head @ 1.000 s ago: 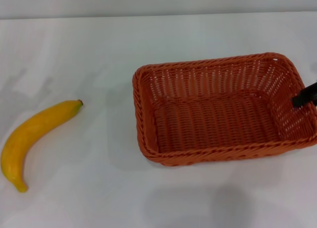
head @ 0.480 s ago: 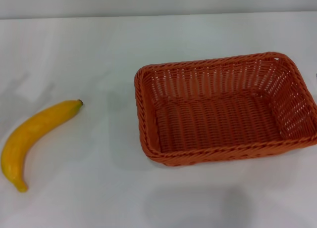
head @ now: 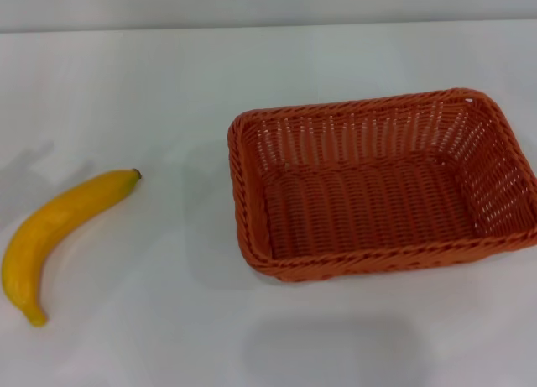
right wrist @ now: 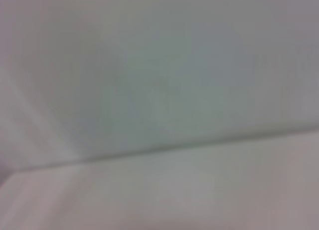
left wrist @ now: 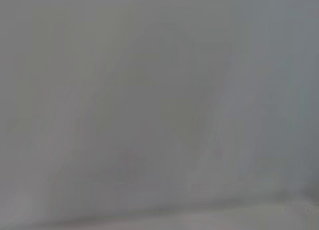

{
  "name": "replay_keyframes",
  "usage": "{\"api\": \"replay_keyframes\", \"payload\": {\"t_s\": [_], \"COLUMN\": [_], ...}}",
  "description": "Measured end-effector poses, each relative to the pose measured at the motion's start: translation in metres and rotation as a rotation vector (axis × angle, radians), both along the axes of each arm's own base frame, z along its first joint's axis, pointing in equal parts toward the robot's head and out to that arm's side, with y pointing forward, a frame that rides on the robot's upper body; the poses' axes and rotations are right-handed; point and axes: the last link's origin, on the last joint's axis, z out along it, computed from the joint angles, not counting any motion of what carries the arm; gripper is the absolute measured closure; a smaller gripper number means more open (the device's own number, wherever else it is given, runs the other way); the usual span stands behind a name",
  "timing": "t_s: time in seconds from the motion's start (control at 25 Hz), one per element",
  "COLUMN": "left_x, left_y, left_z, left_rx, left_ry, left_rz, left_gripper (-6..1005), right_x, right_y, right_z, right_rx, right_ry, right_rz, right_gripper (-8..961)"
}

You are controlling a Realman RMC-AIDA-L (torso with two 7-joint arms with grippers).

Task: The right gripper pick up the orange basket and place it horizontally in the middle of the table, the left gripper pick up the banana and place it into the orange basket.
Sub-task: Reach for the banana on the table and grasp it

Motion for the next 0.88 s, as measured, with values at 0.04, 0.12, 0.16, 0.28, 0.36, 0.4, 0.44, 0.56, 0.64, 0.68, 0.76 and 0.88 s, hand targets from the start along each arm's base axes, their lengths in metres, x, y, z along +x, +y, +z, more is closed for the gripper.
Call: {"api": "replay_keyframes", "payload": {"t_s": [0.04, 0.12, 0.16, 0.28, 0.36, 0.4, 0.44, 0.56, 0.64, 0.68, 0.76, 0.88], "left_x": [0.003, 0.009, 0.011, 0.016, 0.018, 0.017, 0.016, 0.013, 0.011, 0.008, 0.003, 0.0], "left_y": [0.0, 0.002, 0.003, 0.014, 0.02, 0.023, 0.025, 0.027, 0.026, 0.024, 0.021, 0.022], "left_z": [0.002, 0.006, 0.007, 0.011, 0.011, 0.011, 0.011, 0.008, 0.006, 0.005, 0.005, 0.001], "left_rx": [-0.03, -0.114, -0.145, -0.238, -0.284, -0.3, -0.314, -0.357, -0.39, -0.406, -0.433, -0.471], "left_ry": [0.025, 0.099, 0.131, 0.251, 0.308, 0.332, 0.353, 0.404, 0.433, 0.451, 0.484, 0.519], "left_rz": [0.011, 0.043, 0.061, 0.121, 0.143, 0.156, 0.168, 0.192, 0.204, 0.215, 0.232, 0.245], "left_gripper": [244, 245, 245, 246, 247, 248, 248, 249, 250, 250, 251, 252], "right_x": [0.005, 0.014, 0.02, 0.033, 0.041, 0.045, 0.049, 0.057, 0.061, 0.062, 0.063, 0.066], "right_y": [-0.003, -0.01, -0.013, -0.024, -0.03, -0.034, -0.036, -0.038, -0.037, -0.037, -0.035, -0.035], "right_z": [0.0, 0.001, 0.001, 0.002, 0.003, 0.002, 0.0, -0.006, -0.009, -0.011, -0.014, -0.016], "right_rx": [0.025, 0.07, 0.096, 0.19, 0.252, 0.285, 0.311, 0.361, 0.386, 0.397, 0.419, 0.443], "right_ry": [0.008, 0.018, 0.023, 0.032, 0.033, 0.034, 0.038, 0.035, 0.025, 0.024, 0.021, 0.018], "right_rz": [0.017, 0.055, 0.076, 0.134, 0.161, 0.172, 0.177, 0.179, 0.175, 0.172, 0.165, 0.146], "right_gripper": [609, 609, 609, 609, 609, 609, 609, 609, 609, 609, 561, 488]}}
